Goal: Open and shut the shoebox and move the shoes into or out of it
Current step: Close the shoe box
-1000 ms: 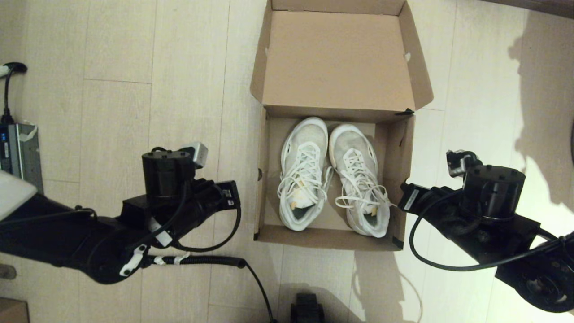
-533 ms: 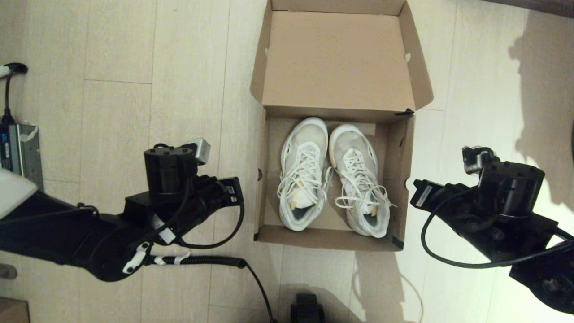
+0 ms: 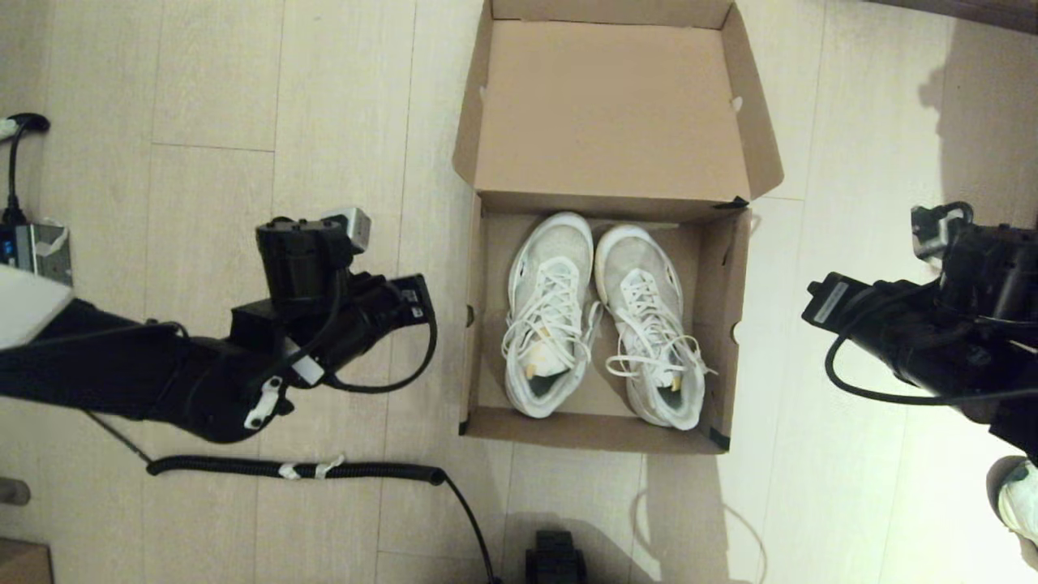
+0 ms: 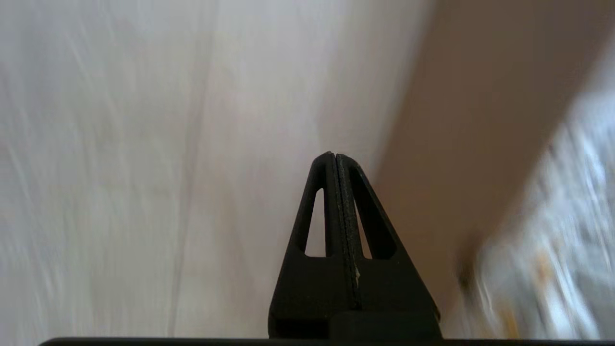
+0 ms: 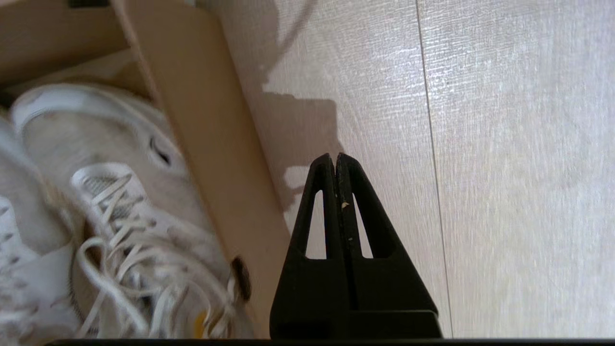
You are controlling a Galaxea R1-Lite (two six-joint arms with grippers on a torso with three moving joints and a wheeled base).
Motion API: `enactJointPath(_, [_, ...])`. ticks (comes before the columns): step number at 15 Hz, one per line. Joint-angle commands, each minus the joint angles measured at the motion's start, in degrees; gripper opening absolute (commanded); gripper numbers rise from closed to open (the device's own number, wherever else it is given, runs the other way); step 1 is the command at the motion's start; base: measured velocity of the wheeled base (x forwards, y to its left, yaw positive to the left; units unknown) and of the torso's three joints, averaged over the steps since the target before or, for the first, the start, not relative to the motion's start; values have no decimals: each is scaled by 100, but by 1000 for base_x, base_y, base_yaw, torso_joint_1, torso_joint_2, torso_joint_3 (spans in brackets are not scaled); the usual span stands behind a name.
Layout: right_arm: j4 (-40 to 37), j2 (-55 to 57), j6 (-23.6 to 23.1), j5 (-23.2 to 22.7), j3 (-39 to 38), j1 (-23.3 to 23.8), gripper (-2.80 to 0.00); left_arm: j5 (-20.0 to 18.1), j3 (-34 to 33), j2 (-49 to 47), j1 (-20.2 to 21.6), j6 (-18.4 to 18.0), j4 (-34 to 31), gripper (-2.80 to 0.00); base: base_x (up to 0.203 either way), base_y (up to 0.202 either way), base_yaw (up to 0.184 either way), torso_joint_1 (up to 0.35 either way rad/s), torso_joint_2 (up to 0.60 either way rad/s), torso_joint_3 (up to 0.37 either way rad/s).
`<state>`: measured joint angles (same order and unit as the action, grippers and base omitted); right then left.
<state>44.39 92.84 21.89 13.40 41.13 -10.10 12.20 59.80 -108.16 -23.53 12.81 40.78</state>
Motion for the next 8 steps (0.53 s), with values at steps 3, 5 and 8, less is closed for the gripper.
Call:
enactJointPath(3, [1032,1144,6,-36,209,88,-280,5,1352,-997,152,-2,254,-280,0,0,0,0,0,0])
enactJointPath(5, [1677,1585,49,-173,245,-38,-280,10,1837,-1270,9,-1,404,-280,0,0,0,0,0,0])
enactJointPath(8, [2002,1643,429,-663,239,-89,-280,10,2054,-1350,-174,10,422,-280,0,0,0,0,0,0])
